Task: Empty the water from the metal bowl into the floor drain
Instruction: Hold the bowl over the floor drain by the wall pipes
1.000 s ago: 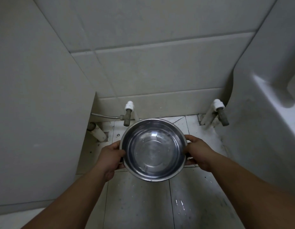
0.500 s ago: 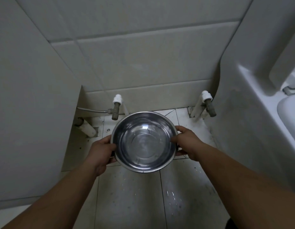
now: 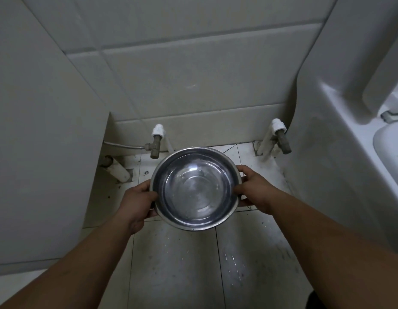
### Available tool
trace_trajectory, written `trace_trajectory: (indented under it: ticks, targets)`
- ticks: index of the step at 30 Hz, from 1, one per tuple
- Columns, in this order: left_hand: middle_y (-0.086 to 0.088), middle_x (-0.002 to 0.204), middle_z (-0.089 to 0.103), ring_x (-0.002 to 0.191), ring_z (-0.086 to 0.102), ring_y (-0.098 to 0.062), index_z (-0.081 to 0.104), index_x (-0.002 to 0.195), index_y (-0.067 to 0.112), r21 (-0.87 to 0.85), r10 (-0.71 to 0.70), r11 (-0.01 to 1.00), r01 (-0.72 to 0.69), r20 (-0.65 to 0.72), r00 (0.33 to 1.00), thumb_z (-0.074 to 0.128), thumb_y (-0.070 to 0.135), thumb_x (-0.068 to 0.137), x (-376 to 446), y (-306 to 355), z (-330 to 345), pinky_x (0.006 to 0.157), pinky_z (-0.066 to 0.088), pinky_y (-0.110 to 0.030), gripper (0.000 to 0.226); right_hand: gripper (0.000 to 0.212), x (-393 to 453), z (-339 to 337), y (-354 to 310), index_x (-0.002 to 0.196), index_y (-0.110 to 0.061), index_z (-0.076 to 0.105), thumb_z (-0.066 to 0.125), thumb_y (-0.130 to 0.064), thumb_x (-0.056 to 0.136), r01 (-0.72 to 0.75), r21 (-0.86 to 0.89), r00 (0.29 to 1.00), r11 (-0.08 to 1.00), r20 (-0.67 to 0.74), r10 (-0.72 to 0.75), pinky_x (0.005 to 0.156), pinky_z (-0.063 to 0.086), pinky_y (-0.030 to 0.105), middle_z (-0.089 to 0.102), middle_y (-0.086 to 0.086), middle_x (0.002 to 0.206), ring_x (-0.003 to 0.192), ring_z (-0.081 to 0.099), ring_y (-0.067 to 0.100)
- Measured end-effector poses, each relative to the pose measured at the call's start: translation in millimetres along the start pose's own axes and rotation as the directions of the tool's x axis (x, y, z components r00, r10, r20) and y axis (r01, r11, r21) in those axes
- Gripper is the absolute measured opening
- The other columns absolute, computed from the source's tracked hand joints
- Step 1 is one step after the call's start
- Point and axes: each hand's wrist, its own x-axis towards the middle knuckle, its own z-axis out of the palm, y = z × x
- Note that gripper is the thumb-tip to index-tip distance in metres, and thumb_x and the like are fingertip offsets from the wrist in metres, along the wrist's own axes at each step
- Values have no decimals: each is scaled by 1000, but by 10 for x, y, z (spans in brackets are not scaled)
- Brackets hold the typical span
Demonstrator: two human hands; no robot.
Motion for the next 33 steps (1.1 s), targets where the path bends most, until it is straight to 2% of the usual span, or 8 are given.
trace_trajectory:
  ticks: [9, 13, 15, 19, 23, 27, 29, 33]
  targets:
    - [-12, 95, 82, 70, 77, -24, 78, 115, 28, -25, -16, 1000, 17, 30, 999, 59, -6, 92, -82, -25, 14, 57, 60, -31, 45, 72, 0, -13, 35, 135, -36, 56, 58, 16, 86, -39, 44, 999, 998, 5, 39, 62, 64, 40, 71, 15, 110, 91, 75, 33]
    - [-15, 101, 81, 84, 77, -32, 80, 107, 32, -49, -29, 998, 33, 68, 997, 58, -6, 93, -133, -30, 23, 68, 64, -42, 46, 74, -8, -38, 61, 134, -36, 58, 56, 19, 84, -56, 63, 998, 996, 13, 55, 62, 64, 42, 73, 19, 109, 82, 77, 33]
    - [-16, 105, 81, 90, 75, -35, 79, 108, 33, -66, -36, 997, 41, 76, 996, 57, -6, 93, -144, -34, 15, 75, 64, -48, 48, 74, -15, -52, 61, 132, -36, 59, 56, 19, 84, -59, 74, 998, 995, 29, 57, 63, 65, 44, 73, 21, 109, 85, 76, 34]
    - [-15, 111, 80, 96, 73, -35, 77, 117, 33, -97, -54, 993, 65, 113, 992, 55, -6, 94, -129, -48, -54, 82, 62, -51, 50, 72, -24, -76, 51, 123, -40, 62, 57, 20, 83, -77, 129, 996, 989, 58, 70, 69, 66, 50, 73, 22, 112, 102, 75, 42]
    - [-17, 120, 77, 101, 71, -35, 70, 131, 29, -125, -56, 989, 76, 160, 986, 55, -5, 96, -106, -31, -109, 94, 58, -58, 51, 76, -20, -91, 51, 130, -39, 60, 56, 21, 85, -94, 162, 994, 982, 77, 82, 76, 66, 55, 73, 23, 115, 107, 73, 43]
    - [-20, 123, 75, 103, 70, -37, 66, 134, 27, -147, -61, 985, 88, 181, 982, 55, -6, 97, -101, -21, -130, 101, 53, -63, 51, 78, -18, -92, 47, 135, -39, 58, 58, 21, 85, -108, 171, 992, 979, 90, 94, 76, 66, 53, 73, 22, 115, 105, 74, 41]
    - [-21, 122, 76, 103, 70, -38, 66, 133, 27, -150, -63, 985, 91, 184, 981, 55, -6, 97, -96, -36, -131, 100, 54, -62, 51, 78, -24, -95, 56, 137, -39, 58, 58, 21, 86, -114, 171, 991, 979, 93, 99, 74, 66, 50, 73, 21, 116, 101, 76, 38]
    - [-18, 112, 79, 96, 73, -35, 69, 127, 29, -141, -65, 986, 91, 181, 981, 55, -7, 97, -58, -92, -146, 85, 62, -53, 49, 78, -42, -84, 72, 139, -38, 56, 58, 20, 88, -125, 159, 989, 979, 96, 110, 77, 65, 54, 70, 23, 121, 105, 74, 40]
